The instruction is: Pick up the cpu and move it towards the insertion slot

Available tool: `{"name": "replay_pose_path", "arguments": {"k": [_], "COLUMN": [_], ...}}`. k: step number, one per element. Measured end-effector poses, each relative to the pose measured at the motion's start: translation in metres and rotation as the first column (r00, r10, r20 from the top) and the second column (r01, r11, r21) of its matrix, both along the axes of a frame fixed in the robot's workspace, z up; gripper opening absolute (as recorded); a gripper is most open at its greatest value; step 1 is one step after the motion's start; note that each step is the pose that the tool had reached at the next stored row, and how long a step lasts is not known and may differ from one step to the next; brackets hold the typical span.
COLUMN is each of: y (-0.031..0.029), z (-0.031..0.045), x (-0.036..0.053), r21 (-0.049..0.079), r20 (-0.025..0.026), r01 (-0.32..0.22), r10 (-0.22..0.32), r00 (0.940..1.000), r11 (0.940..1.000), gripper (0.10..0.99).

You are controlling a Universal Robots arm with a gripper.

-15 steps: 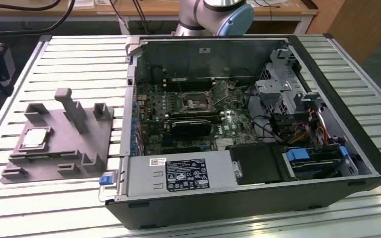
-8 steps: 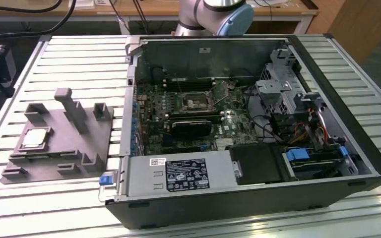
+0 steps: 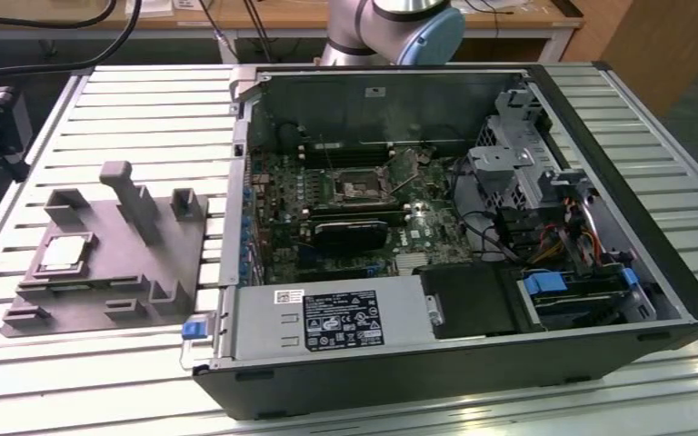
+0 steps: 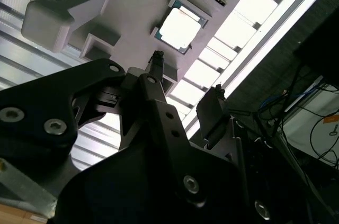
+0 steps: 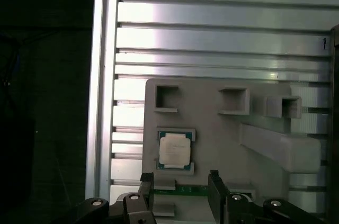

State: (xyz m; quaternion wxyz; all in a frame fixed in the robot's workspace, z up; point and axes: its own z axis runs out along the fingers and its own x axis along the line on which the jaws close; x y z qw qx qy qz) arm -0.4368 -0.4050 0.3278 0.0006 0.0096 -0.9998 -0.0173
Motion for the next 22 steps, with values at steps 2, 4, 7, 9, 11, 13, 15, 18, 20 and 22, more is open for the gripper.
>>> {"name": "replay_pose_path", "arguments": {"k": [2, 4, 7, 9, 11, 13, 15, 18, 20, 22], "y": [0.0000, 0.0000, 0.0000, 0.0000, 0.0000, 0.0000, 0.0000, 0.0000, 0.0000, 0.0000], "z": [-0.0009, -0.0024, -0.0043, -0.0056, -0.0071, -0.0086, -0.0098, -0.0115, -0.0130, -0.0145], "x": [0.0000, 0.0000, 0.0000, -0.0001, -0.0001, -0.0001, -0.0001, -0.0002, -0.0002, -0.0003], "r21": [0.000, 0.000, 0.000, 0.000, 0.000, 0.000, 0.000, 0.000, 0.000, 0.000], "r20": [0.0001, 0.0002, 0.0000, 0.0001, 0.0001, 0.0001, 0.0001, 0.0000, 0.0001, 0.0000], "r01": [0.000, 0.000, 0.000, 0.000, 0.000, 0.000, 0.000, 0.000, 0.000, 0.000], "r10": [0.000, 0.000, 0.000, 0.000, 0.000, 0.000, 0.000, 0.000, 0.000, 0.000], "r00": [1.0000, 1.0000, 1.0000, 1.0000, 1.0000, 1.0000, 1.0000, 1.0000, 1.0000, 1.0000], "r11": [1.0000, 1.0000, 1.0000, 1.0000, 1.0000, 1.0000, 1.0000, 1.0000, 1.0000, 1.0000], "gripper": [0.533, 0.533, 0.533, 0.533, 0.533, 0.533, 0.533, 0.533, 0.533, 0.533]}}
